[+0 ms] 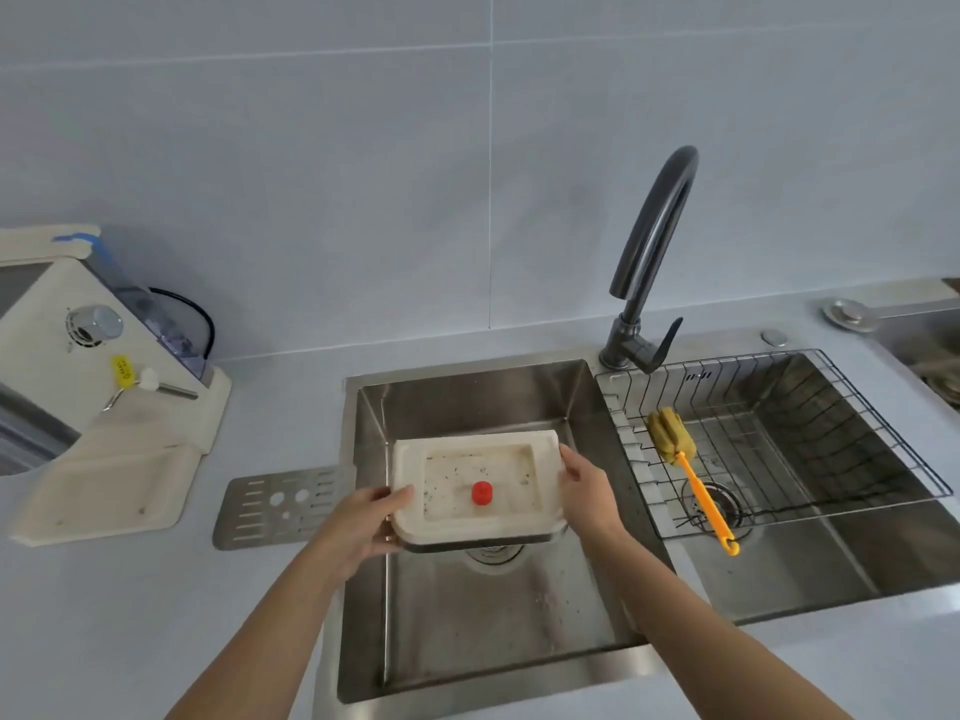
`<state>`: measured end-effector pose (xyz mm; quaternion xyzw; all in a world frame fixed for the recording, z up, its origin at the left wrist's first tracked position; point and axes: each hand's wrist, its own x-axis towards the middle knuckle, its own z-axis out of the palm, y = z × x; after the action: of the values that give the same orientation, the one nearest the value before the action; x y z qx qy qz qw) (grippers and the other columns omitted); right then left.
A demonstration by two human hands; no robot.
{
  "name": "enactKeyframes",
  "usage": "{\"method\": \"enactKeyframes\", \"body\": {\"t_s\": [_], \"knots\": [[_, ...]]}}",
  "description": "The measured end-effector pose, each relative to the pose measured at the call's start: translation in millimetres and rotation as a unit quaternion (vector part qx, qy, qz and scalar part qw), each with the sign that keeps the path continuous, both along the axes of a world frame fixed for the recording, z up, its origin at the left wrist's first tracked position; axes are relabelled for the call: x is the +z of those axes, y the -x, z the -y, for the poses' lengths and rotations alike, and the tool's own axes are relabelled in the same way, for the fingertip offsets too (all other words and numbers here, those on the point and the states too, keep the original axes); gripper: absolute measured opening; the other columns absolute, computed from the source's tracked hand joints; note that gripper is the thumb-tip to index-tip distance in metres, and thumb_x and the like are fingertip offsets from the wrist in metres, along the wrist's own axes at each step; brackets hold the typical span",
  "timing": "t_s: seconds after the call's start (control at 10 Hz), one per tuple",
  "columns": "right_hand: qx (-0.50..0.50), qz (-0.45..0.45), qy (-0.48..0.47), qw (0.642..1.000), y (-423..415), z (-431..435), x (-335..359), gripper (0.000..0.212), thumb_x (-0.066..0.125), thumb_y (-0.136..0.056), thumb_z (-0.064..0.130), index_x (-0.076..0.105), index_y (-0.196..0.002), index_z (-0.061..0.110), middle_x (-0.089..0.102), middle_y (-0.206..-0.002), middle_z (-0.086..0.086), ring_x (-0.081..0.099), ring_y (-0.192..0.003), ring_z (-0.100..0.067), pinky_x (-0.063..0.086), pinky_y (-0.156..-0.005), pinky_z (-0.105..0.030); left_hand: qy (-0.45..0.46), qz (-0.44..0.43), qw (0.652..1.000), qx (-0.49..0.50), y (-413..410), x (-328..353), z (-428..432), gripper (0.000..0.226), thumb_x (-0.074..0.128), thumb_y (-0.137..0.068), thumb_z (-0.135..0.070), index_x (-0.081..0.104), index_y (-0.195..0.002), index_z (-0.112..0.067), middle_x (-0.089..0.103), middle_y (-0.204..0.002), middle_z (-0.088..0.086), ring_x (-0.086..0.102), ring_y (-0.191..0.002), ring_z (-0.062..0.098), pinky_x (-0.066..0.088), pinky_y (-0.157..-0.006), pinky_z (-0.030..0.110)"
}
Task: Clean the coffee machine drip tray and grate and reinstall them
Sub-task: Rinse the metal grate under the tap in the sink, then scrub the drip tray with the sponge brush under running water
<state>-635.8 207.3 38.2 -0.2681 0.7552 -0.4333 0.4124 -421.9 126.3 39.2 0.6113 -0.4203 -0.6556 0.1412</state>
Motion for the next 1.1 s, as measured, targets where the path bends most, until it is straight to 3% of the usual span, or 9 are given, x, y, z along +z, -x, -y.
{"method": "enactKeyframes", "body": {"t_s": [0.1, 0.3, 0.4, 0.6, 0.7, 0.8, 0.9, 1.0, 1.1], "knots": [[0.003, -0.011, 0.006, 1.000, 3, -2, 7, 0.044, 0.032, -0.091, 0.001, 0.061, -0.115, 0.024, 0.067, -0.093, -0.002, 0.059, -0.080, -0.012, 0.045, -0.059, -0.018, -0.009, -0.031, 0.999, -0.002, 3, -5, -4, 0.032, 0.060, -0.085, -0.018, 0.056, -0.112, -0.002, 0.068, -0.104, 0.015, 0.065, -0.096, 0.031, 0.055, -0.082, 0.047], [0.009, 0.024, 0.006, 1.000, 14, -4, 17, 0.038, 0.050, -0.088, 0.010, 0.062, -0.118, 0.028, 0.069, -0.105, 0.002, 0.064, -0.100, -0.016, 0.053, -0.090, -0.040, 0.014, -0.103, 0.993, 0.052, 14, -9, -3, 0.008, 0.052, -0.090, -0.017, 0.057, -0.093, -0.011, 0.066, -0.099, 0.013, 0.063, -0.089, 0.028, 0.052, -0.061, 0.036], [0.015, 0.047, 0.008, 0.999, 29, 2, 26, 0.028, 0.046, -0.091, 0.010, 0.065, -0.108, 0.022, 0.068, -0.093, 0.000, 0.064, -0.091, -0.019, 0.052, -0.090, -0.042, 0.016, -0.123, 0.990, 0.073, 22, -10, -5, 0.008, 0.050, -0.090, -0.014, 0.056, -0.092, -0.009, 0.065, -0.098, 0.014, 0.062, -0.088, 0.029, 0.052, -0.060, 0.038], [-0.054, 0.102, -0.026, 0.993, 95, 22, 35, 0.046, 0.044, -0.095, 0.023, 0.034, -0.137, 0.008, 0.051, -0.124, -0.016, 0.054, -0.103, -0.026, 0.046, -0.091, -0.038, 0.011, -0.135, 0.984, 0.116, 47, -18, -5, 0.013, 0.051, -0.089, -0.010, 0.055, -0.100, -0.004, 0.064, -0.103, 0.020, 0.061, -0.092, 0.034, 0.055, -0.066, 0.042], [-0.130, 0.216, -0.005, 0.968, 143, 38, 54, 0.056, 0.047, -0.093, 0.027, 0.026, -0.143, 0.010, 0.028, -0.145, -0.028, 0.036, -0.130, -0.038, 0.033, -0.108, -0.043, 0.011, -0.127, 0.982, 0.143, 65, -20, -9, 0.024, 0.052, -0.088, -0.010, 0.053, -0.110, 0.000, 0.063, -0.106, 0.022, 0.061, -0.094, 0.036, 0.053, -0.071, 0.044], [-0.193, 0.324, 0.036, 0.925, 178, 53, 72, 0.074, 0.051, -0.090, 0.032, 0.009, -0.146, 0.008, 0.014, -0.150, -0.027, 0.022, -0.138, -0.038, 0.024, -0.112, -0.040, 0.016, -0.127, 0.978, 0.167, 84, -21, -14, 0.027, 0.052, -0.089, -0.010, 0.051, -0.114, 0.000, 0.064, -0.103, 0.020, 0.061, -0.094, 0.035, 0.051, -0.079, 0.046], [-0.186, 0.337, 0.021, 0.923, 190, 67, 91, 0.070, 0.053, -0.089, 0.033, 0.015, -0.144, 0.010, 0.030, -0.143, -0.022, 0.035, -0.133, -0.034, 0.036, -0.103, -0.039, 0.021, -0.135, 0.974, 0.181, 97, -20, -17, 0.023, 0.051, -0.090, -0.011, 0.052, -0.111, -0.004, 0.065, -0.099, 0.015, 0.061, -0.090, 0.029, 0.052, -0.076, 0.042], [-0.227, 0.353, 0.016, 0.907, 187, 79, 105, 0.061, 0.056, -0.089, 0.014, 0.021, -0.138, 0.023, 0.030, -0.146, -0.017, 0.033, -0.134, -0.030, 0.039, -0.098, -0.027, 0.023, -0.126, 0.974, 0.186, 102, -19, -17, 0.023, 0.053, -0.089, -0.014, 0.053, -0.110, -0.005, 0.065, -0.102, 0.017, 0.062, -0.090, 0.030, 0.052, -0.073, 0.042], [-0.146, 0.251, -0.041, 0.956, 187, 85, 111, 0.046, 0.035, -0.096, -0.001, 0.025, -0.141, 0.003, 0.022, -0.151, -0.018, 0.023, -0.138, -0.029, 0.012, -0.090, -0.010, 0.029, -0.112, 0.977, 0.180, 104, -18, -12, 0.019, 0.053, -0.089, -0.015, 0.053, -0.106, -0.008, 0.065, -0.099, 0.015, 0.063, -0.085, 0.029, 0.055, -0.065, 0.040]]}}
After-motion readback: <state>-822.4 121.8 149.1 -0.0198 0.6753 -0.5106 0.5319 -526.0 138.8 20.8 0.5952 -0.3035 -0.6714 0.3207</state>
